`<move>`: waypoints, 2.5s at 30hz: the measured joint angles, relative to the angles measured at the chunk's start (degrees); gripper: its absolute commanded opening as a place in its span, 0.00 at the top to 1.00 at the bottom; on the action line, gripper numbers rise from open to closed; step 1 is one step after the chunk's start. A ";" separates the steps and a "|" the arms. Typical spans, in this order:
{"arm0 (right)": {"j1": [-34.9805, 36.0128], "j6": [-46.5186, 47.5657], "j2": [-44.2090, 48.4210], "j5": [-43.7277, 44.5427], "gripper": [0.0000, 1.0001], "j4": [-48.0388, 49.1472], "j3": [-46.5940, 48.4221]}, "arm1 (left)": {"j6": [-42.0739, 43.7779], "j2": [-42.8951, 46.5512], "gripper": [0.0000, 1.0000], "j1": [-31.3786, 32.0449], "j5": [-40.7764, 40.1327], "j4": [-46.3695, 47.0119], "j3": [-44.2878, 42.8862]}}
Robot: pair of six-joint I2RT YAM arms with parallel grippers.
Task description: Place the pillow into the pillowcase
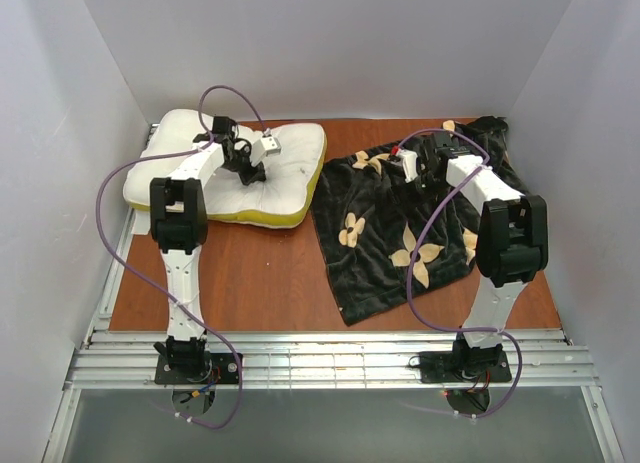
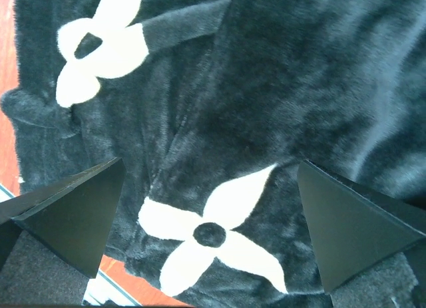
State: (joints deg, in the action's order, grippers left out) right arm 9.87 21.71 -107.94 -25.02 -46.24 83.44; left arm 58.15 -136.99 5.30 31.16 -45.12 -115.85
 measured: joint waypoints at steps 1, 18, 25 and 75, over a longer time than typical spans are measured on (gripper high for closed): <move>-0.13 -0.07 0.00 0.26 0.03 0.02 0.02 | -1.03 3.06 1.00 -0.09 0.79 0.13 4.48; 4.48 -7.67 -3.28 12.87 0.31 7.08 5.42 | -18.03 33.29 1.00 -1.09 6.21 -8.41 28.37; 8.44 -10.12 -12.70 17.92 0.47 9.25 8.35 | -20.46 35.85 1.00 -1.11 8.31 -7.78 32.09; 3.41 -7.72 0.31 22.58 0.87 6.75 7.78 | -3.93 42.38 1.00 -1.07 0.92 -2.80 51.52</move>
State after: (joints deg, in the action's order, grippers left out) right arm 13.28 14.00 -107.63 -2.44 -39.48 91.22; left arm 54.22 -94.61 4.23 32.08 -47.92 -64.34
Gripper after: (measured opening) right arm 0.020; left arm 0.008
